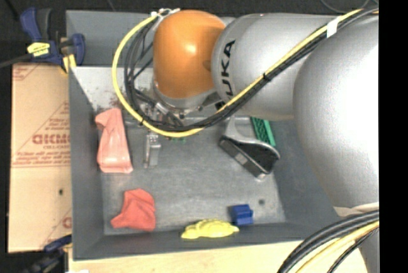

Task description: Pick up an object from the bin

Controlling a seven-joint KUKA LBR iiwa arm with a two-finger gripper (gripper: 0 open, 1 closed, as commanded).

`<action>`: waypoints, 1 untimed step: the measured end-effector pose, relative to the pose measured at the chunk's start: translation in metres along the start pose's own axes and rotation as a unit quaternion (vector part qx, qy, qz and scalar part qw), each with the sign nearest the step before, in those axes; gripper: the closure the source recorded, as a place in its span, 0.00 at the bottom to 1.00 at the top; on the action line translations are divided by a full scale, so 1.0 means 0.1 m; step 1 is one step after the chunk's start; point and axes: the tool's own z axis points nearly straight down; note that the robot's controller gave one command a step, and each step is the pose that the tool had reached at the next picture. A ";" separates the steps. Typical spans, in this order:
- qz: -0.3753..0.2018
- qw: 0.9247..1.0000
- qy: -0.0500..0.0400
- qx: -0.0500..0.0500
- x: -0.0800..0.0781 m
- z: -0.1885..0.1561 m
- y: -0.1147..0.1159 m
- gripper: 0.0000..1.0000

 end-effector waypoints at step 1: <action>0.001 1.000 -0.004 -0.001 -0.02 -0.05 -0.01 0.00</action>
Offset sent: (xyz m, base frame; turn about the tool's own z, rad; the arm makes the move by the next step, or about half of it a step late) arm 0.0064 0.0259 -0.0546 0.0445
